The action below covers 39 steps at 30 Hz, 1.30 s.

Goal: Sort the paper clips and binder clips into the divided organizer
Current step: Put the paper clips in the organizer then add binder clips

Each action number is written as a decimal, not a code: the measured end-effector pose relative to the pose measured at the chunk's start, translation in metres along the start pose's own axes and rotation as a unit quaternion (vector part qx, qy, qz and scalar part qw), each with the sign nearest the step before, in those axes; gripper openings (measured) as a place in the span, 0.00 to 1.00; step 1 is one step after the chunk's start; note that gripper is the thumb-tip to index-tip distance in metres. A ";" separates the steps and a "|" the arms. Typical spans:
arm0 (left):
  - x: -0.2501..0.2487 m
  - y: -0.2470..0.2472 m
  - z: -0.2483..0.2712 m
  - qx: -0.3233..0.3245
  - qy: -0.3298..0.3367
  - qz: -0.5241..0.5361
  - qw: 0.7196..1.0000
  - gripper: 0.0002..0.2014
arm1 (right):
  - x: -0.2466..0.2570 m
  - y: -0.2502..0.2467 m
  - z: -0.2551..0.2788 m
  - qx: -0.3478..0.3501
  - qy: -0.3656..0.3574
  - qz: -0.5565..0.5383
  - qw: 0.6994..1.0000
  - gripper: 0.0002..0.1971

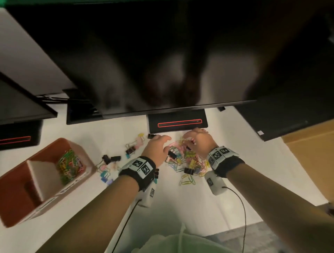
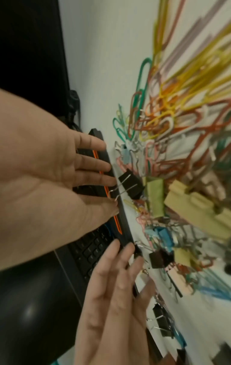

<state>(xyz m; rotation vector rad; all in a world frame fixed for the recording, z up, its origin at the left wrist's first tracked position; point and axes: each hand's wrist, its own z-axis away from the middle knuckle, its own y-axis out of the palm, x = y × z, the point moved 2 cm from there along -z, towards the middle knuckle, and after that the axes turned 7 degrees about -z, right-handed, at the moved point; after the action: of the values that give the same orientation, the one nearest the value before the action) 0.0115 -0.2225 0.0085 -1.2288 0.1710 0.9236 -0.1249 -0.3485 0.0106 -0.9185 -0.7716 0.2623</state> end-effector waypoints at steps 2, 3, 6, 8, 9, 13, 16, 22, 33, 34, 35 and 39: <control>-0.001 0.008 -0.012 0.010 -0.009 -0.017 1.000 0.15 | -0.003 0.008 0.000 0.022 -0.020 0.009 1.000 0.13; -0.001 0.011 -0.016 0.007 -0.019 -0.022 1.000 0.14 | -0.003 0.012 0.002 0.030 -0.033 0.019 0.999 0.13; 0.002 0.018 -0.018 -0.003 -0.047 -0.040 0.998 0.18 | -0.007 0.022 0.012 0.062 -0.073 0.043 0.994 0.17; 0.004 0.021 -0.014 0.010 -0.052 -0.045 0.998 0.24 | -0.012 0.026 0.022 0.093 -0.097 0.048 0.990 0.21; 0.004 0.022 -0.011 0.020 -0.051 -0.047 0.997 0.26 | -0.015 0.026 0.026 0.106 -0.101 0.041 0.988 0.23; 0.008 0.023 -0.001 0.037 -0.046 -0.052 0.997 0.30 | -0.017 0.017 0.027 0.078 -0.106 0.001 0.991 0.25; 0.008 0.022 -0.004 -0.002 -0.046 -0.060 0.997 0.25 | -0.005 0.011 0.014 0.103 -0.115 0.025 0.988 0.29; 0.003 0.024 -0.018 -0.010 -0.021 -0.084 0.996 0.17 | 0.015 0.026 0.002 0.159 -0.099 0.082 0.979 0.33; 0.006 0.021 -0.017 0.008 -0.035 -0.082 0.996 0.09 | 0.008 0.027 -0.002 0.176 -0.023 -0.019 0.984 0.25; 0.007 0.020 -0.016 0.008 -0.038 -0.083 0.996 0.09 | 0.007 0.026 -0.002 0.173 -0.018 -0.023 0.984 0.23; 0.008 0.019 -0.015 0.010 -0.042 -0.081 0.996 0.09 | 0.006 0.025 -0.001 0.174 -0.015 -0.021 0.984 0.21; 0.014 0.012 -0.010 0.006 -0.061 -0.069 0.996 0.11 | 0.005 0.022 -0.001 0.189 -0.017 0.008 0.982 0.14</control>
<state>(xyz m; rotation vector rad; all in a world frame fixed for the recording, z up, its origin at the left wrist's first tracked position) 0.0156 -0.2230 -0.0121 -1.1545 -0.0057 0.8739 -0.1183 -0.3335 -0.0050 -0.5622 -0.7152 0.4239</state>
